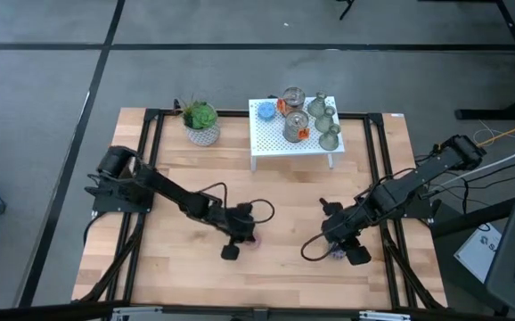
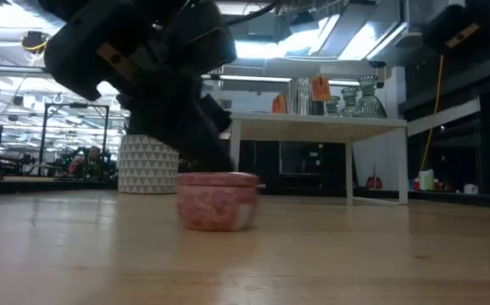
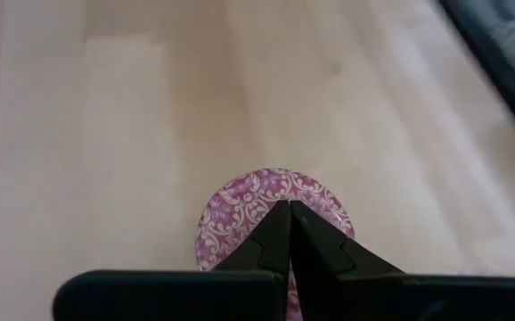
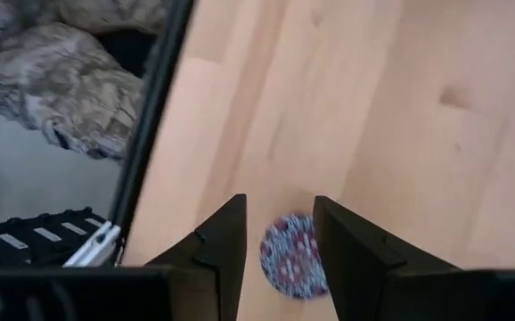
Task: Pick & Place candle stick holders
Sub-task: Adjust the scented candles on the table
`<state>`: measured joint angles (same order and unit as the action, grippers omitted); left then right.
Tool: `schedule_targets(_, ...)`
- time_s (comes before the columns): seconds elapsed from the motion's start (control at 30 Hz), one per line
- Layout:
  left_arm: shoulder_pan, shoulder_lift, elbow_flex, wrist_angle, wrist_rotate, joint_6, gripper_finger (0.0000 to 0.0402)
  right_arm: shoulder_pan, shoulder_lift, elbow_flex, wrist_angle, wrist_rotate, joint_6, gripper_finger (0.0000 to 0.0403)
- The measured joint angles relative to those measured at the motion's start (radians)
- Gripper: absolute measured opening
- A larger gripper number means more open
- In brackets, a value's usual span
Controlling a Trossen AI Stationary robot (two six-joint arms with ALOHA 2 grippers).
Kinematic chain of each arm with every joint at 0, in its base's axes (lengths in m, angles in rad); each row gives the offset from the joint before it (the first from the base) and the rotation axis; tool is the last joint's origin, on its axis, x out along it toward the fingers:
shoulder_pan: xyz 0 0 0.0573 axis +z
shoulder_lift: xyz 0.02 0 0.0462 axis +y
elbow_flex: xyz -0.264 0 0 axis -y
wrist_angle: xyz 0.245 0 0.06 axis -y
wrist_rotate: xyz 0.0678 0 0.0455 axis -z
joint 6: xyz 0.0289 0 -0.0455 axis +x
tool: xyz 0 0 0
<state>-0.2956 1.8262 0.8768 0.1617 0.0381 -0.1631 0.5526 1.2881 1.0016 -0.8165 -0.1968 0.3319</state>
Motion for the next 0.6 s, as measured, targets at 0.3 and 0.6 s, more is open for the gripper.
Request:
schedule_targets(0.3, 0.047, -0.129, 0.0, -0.364, -0.144, -0.028, 0.0002, 0.021, 0.0, 0.0, -0.106, 0.098, 0.057, 0.0135)
schedule_targets(0.6, 0.078, -0.202, -0.005, -0.522, -0.254, -0.056, 0.0002, 0.093, 0.0, -0.032, -0.139, 0.242, 0.222, 0.0135)
